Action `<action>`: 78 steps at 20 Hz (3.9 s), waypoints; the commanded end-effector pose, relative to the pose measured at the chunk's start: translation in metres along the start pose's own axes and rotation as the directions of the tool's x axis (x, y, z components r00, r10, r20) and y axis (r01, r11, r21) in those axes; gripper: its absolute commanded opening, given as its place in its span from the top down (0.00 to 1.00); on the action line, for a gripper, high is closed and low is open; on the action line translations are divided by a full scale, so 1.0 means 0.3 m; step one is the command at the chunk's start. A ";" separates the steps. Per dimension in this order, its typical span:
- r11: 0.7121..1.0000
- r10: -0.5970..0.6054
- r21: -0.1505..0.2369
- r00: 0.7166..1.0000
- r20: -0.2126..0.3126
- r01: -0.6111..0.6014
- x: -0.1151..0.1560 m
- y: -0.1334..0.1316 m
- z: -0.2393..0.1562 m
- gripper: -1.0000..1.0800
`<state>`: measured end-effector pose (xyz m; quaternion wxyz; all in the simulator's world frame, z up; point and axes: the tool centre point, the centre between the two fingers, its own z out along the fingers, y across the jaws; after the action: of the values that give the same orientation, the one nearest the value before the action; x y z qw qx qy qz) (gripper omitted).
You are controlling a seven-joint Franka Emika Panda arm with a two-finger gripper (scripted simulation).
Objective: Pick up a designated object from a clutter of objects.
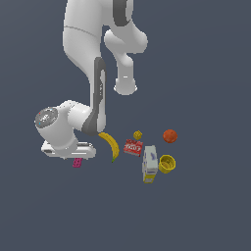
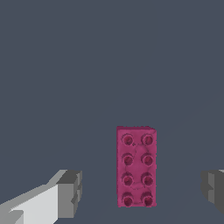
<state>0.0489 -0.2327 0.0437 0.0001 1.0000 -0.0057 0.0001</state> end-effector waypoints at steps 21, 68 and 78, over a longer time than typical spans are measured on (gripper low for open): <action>1.000 0.000 0.000 1.000 0.001 0.000 0.000 0.002 0.105 1.00; 1.000 -0.001 -0.002 1.000 0.001 0.001 -0.374 -0.620 -0.946 1.00; 1.000 -0.001 -0.001 1.000 0.000 0.001 -0.425 -0.726 -1.128 1.00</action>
<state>-0.0744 -0.0167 0.3762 0.0008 1.0000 -0.0048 0.0003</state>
